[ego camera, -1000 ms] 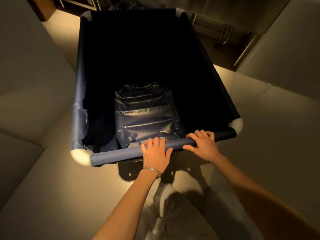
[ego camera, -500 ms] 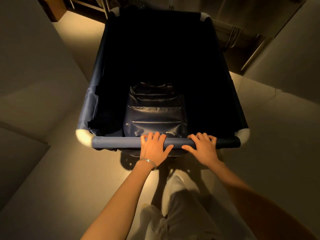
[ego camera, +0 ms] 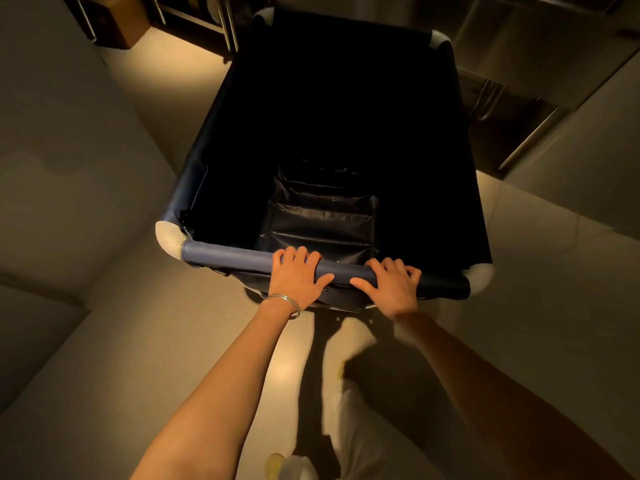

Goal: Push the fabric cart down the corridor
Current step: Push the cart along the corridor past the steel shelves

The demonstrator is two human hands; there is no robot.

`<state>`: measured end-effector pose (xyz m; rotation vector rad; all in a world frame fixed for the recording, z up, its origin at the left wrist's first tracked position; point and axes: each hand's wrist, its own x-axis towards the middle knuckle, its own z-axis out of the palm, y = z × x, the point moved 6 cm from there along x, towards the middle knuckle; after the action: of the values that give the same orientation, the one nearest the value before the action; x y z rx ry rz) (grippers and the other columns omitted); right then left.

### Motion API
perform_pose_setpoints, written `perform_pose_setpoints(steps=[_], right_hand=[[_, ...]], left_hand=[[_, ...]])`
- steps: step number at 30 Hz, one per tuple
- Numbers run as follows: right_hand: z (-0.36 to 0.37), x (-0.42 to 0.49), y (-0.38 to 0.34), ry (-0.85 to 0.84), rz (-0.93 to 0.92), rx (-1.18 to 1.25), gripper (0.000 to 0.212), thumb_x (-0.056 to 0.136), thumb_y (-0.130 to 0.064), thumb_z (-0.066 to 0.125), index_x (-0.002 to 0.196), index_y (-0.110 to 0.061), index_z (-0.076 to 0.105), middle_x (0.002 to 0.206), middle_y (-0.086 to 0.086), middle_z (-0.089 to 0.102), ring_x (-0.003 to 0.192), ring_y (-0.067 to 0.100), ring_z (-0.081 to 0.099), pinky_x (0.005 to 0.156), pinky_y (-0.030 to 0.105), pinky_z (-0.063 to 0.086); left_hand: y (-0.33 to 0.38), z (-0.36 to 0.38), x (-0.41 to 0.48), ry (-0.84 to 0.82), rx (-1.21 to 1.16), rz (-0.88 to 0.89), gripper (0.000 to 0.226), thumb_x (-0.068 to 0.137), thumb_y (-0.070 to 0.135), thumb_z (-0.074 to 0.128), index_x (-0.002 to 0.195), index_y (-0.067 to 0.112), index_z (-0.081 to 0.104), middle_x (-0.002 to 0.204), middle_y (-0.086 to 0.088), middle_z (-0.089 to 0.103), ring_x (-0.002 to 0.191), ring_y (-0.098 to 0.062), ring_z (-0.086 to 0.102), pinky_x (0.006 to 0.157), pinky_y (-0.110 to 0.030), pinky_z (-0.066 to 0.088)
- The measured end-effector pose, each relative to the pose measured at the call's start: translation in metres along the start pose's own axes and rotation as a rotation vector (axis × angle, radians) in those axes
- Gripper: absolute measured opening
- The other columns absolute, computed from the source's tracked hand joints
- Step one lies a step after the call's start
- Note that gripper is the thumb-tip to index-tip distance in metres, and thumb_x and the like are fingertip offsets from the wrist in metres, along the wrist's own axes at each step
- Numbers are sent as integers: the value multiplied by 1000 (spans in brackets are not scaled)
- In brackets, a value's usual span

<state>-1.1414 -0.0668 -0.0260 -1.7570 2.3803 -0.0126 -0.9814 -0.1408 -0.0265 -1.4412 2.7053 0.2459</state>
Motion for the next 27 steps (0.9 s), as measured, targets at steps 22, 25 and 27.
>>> perform_pose_setpoints(steps=[22,25,27], right_hand=[[-49,280,64,331,-258,-48,55,78,-66,35,85,-20,64,72,5,65,70,24,62,71,34,24],[-56,315,70,344,-292,-41,64,85,-70,24,85,-21,64,72,4,64,71,23,61,70,33,24],[-60,340,72,330,-326,-19,64,85,-69,23,85,-20,64,72,4,64,71,24,61,70,32,24]], left_hand=[[-10,-32,253,41,-82,-222,52,91,57,36,127,22,47,124,-8,52,117,-27,42,104,-41,25],[-13,-38,282,45,-92,-256,51,91,56,37,126,21,48,124,-9,51,116,-28,42,103,-42,25],[-15,-41,302,46,-101,-277,51,91,56,37,126,20,47,123,-9,51,117,-28,42,104,-42,24]])
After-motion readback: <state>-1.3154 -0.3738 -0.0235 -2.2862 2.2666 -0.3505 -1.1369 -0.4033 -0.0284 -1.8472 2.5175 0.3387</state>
